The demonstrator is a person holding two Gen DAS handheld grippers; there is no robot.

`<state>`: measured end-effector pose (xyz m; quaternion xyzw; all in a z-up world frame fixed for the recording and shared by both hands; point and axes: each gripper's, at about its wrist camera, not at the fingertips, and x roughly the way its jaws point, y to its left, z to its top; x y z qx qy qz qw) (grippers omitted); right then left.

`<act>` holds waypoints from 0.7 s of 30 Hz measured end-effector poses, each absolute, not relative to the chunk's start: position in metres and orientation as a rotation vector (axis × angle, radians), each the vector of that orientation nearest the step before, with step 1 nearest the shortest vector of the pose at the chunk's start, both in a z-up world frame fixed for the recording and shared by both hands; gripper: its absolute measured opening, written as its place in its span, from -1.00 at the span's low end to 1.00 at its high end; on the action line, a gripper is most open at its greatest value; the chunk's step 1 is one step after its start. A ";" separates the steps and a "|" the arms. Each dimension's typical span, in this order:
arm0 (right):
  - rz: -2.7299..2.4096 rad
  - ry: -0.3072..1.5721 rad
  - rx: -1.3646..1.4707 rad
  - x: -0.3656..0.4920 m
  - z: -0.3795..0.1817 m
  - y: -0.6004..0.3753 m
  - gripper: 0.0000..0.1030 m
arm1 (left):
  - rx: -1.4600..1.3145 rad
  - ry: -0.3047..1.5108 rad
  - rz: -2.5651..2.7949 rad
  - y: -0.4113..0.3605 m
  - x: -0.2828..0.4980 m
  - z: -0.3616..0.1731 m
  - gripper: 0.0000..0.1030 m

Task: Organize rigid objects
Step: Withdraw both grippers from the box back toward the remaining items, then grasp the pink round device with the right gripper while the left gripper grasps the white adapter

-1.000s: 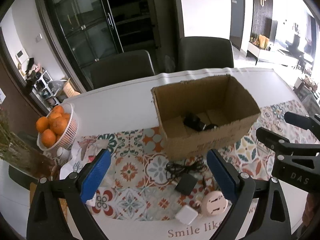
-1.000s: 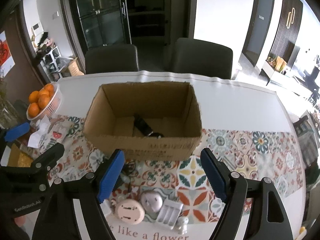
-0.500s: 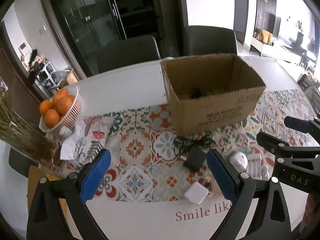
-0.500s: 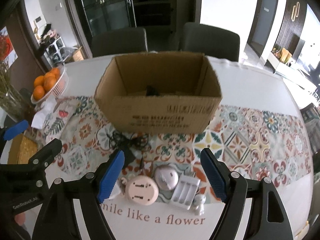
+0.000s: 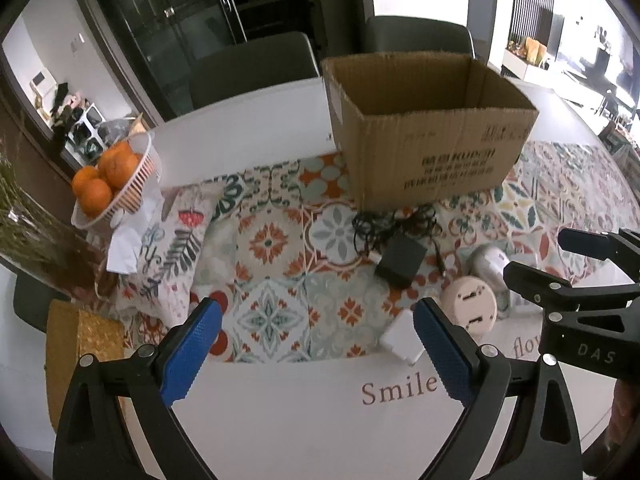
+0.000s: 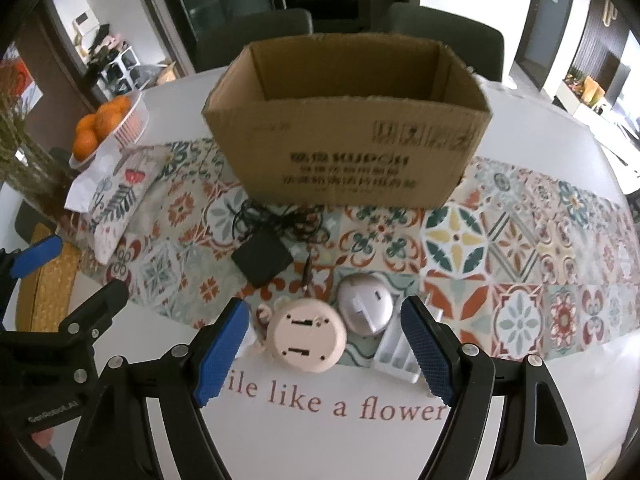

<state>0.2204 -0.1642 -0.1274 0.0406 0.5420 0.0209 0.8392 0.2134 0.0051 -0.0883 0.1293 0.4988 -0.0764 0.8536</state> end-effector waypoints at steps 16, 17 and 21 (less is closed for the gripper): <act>0.106 1.226 0.112 0.214 -0.175 -0.153 0.54 | 0.338 1.109 -0.193 0.007 0.202 -0.125 0.90; 0.110 1.230 0.116 0.214 -0.178 -0.153 0.54 | 0.338 1.116 -0.204 0.006 0.203 -0.128 0.90; 0.116 1.251 0.141 0.216 -0.188 -0.152 0.54 | 0.335 1.137 -0.225 0.005 0.205 -0.137 0.90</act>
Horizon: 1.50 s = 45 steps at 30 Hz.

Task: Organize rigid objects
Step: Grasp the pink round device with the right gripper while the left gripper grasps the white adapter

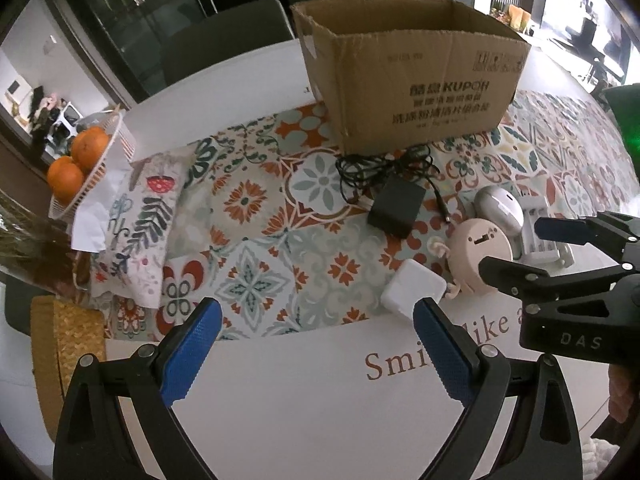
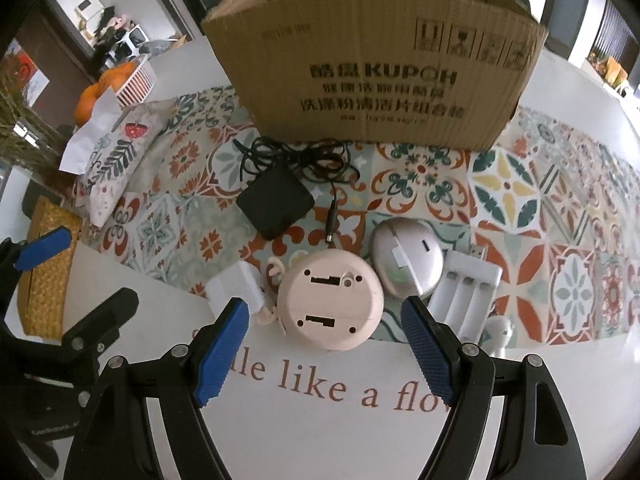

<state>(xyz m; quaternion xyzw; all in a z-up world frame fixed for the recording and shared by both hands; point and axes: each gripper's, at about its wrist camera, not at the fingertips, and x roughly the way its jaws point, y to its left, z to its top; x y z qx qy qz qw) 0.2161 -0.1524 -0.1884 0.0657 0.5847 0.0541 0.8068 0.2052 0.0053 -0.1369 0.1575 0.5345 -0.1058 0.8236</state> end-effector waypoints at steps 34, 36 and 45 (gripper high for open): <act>0.048 1.323 0.190 0.243 -0.251 -0.141 0.47 | 0.372 1.228 -0.279 0.005 0.226 -0.177 0.90; 0.044 1.316 0.195 0.242 -0.249 -0.143 0.46 | 0.372 1.228 -0.293 0.004 0.225 -0.177 0.90; 0.016 1.267 0.138 0.216 -0.215 -0.150 0.46 | 0.395 1.211 -0.411 -0.007 0.214 -0.169 0.89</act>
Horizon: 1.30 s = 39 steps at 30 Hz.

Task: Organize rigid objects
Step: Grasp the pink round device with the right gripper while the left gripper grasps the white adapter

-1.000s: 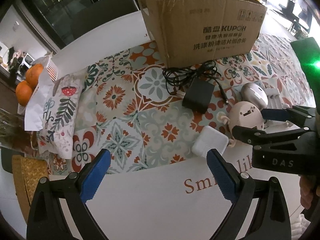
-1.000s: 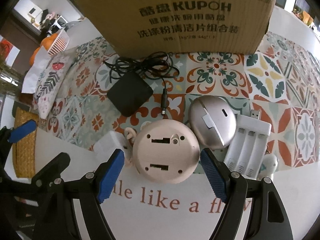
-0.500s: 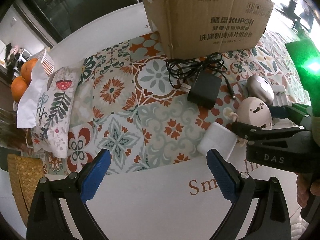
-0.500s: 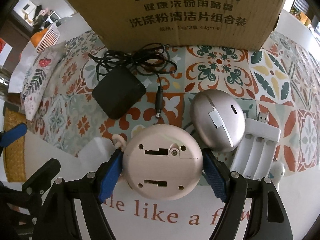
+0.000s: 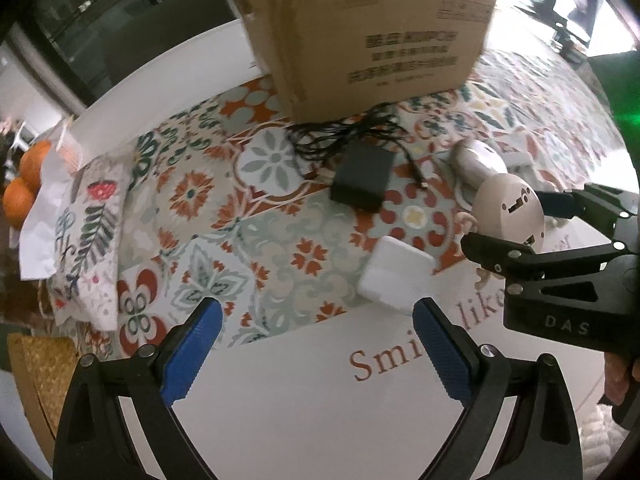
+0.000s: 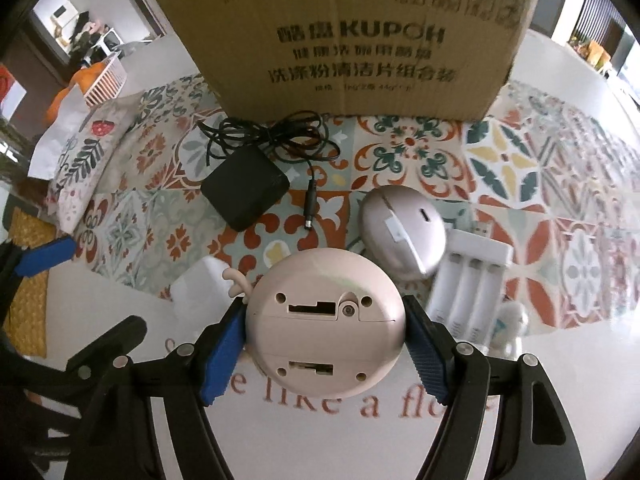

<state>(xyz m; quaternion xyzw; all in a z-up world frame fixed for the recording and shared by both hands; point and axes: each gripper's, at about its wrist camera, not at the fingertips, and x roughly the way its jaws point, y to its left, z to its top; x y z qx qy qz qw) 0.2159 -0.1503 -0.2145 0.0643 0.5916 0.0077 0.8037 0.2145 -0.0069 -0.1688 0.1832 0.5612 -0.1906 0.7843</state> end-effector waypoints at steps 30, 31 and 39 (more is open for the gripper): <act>-0.158 1.342 0.078 0.178 -0.227 -0.188 0.46 | 0.494 1.317 -0.582 -0.073 0.228 -0.227 0.09; -0.157 1.342 0.076 0.177 -0.228 -0.188 0.46 | 0.493 1.314 -0.574 -0.073 0.229 -0.228 0.08; -0.138 1.336 0.069 0.181 -0.229 -0.181 0.46 | 0.382 1.317 -0.537 -0.059 0.228 -0.227 -0.01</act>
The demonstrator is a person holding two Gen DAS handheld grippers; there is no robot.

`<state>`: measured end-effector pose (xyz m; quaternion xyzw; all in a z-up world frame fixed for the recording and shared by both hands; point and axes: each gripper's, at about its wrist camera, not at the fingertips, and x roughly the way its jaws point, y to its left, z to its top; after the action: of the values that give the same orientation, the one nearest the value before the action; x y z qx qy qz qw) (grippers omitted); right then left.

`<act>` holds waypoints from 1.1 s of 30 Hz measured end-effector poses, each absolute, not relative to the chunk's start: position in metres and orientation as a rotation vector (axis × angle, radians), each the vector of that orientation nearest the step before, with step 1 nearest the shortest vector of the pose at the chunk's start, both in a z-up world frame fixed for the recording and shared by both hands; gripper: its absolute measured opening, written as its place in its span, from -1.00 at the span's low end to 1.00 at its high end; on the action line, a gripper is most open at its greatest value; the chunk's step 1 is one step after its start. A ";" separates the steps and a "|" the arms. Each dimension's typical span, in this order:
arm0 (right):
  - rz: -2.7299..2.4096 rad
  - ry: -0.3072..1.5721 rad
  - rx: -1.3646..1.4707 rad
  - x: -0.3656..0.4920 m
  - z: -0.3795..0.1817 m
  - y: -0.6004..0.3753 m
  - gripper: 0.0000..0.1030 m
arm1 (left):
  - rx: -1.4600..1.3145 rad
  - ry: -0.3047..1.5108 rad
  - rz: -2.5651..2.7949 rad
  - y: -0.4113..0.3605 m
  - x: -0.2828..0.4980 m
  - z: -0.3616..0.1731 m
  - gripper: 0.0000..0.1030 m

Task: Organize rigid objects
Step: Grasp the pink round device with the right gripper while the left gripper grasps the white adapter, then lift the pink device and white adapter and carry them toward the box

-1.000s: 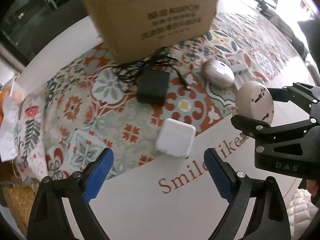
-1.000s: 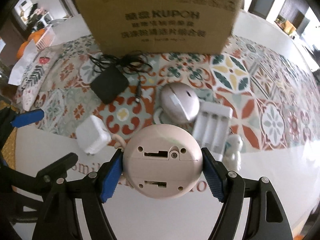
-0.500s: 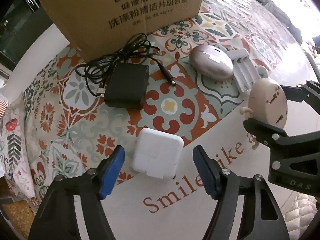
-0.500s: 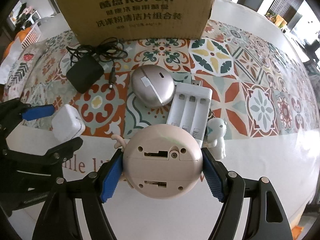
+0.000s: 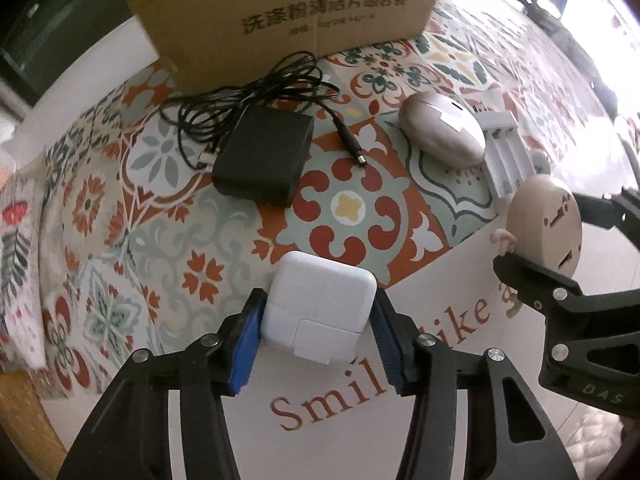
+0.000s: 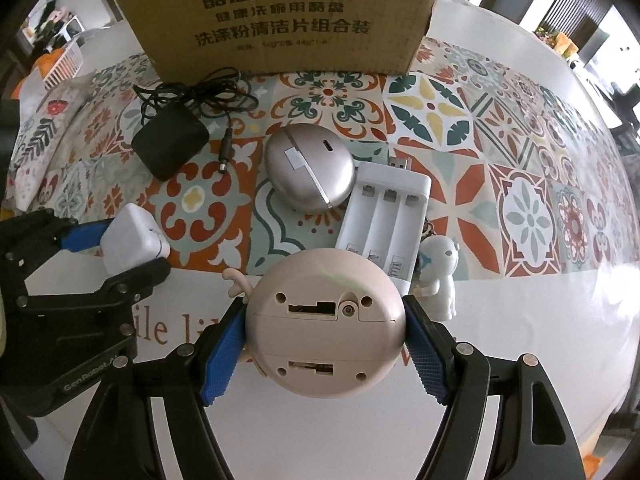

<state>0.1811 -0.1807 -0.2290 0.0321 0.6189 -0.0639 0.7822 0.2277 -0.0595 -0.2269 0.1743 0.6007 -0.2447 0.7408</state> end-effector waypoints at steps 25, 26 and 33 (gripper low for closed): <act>-0.082 1.097 0.082 0.187 -0.145 -0.197 0.46 | 0.145 1.077 -0.333 -0.042 0.210 -0.126 -0.01; -0.082 1.081 0.080 0.187 -0.139 -0.197 0.46 | 0.143 1.062 -0.331 -0.042 0.209 -0.120 -0.01; -0.063 0.998 0.085 0.191 -0.110 -0.200 0.46 | 0.122 0.993 -0.323 -0.042 0.213 -0.087 0.00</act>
<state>0.1913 -0.1996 -0.1099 0.0407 0.4785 -0.0302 0.8767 0.2134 -0.0420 -0.0874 0.0580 0.4738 -0.1540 0.8651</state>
